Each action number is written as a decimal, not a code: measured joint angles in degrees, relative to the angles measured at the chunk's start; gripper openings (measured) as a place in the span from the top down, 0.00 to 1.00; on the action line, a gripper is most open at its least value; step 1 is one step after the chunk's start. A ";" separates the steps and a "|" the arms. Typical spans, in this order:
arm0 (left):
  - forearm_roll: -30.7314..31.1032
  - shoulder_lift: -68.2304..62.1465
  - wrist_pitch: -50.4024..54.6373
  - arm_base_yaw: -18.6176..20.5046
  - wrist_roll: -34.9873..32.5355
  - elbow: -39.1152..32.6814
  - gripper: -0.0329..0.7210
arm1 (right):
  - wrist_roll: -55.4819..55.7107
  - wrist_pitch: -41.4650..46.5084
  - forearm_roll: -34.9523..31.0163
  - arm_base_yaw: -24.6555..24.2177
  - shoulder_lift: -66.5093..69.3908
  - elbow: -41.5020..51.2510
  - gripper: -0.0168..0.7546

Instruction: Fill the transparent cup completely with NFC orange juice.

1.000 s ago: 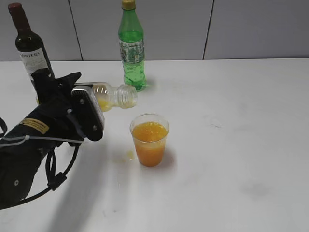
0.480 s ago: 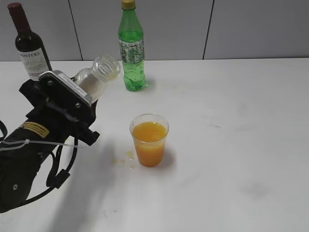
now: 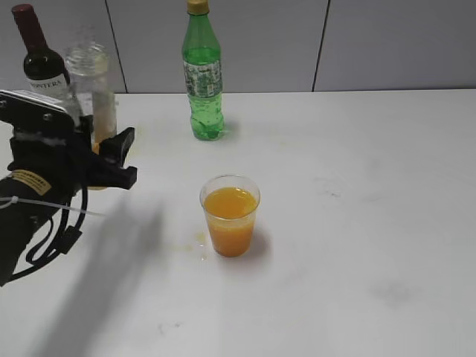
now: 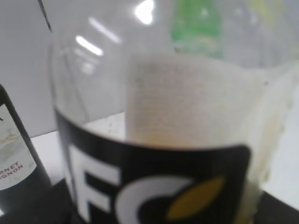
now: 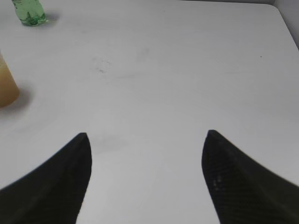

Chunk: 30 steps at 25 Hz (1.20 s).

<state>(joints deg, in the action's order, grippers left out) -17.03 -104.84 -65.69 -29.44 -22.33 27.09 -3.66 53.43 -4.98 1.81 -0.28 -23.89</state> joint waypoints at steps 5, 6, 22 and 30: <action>14.29 0.00 0.24 9.15 13.90 -0.01 0.33 | 0.00 0.00 0.00 0.00 0.00 0.00 0.24; 17.44 0.00 0.60 10.94 17.04 0.23 0.33 | 0.00 0.00 0.00 0.00 0.00 0.00 0.24; 36.15 -10.09 6.39 21.17 25.87 16.65 0.33 | 0.00 0.00 0.00 0.00 0.00 0.00 0.24; 36.15 -18.72 10.07 21.17 24.15 26.74 0.33 | 0.00 0.00 0.00 0.00 0.00 0.00 0.24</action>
<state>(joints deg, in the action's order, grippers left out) 19.12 -123.56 -55.62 -8.27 1.81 53.83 -3.66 53.43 -4.98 1.81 -0.28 -23.89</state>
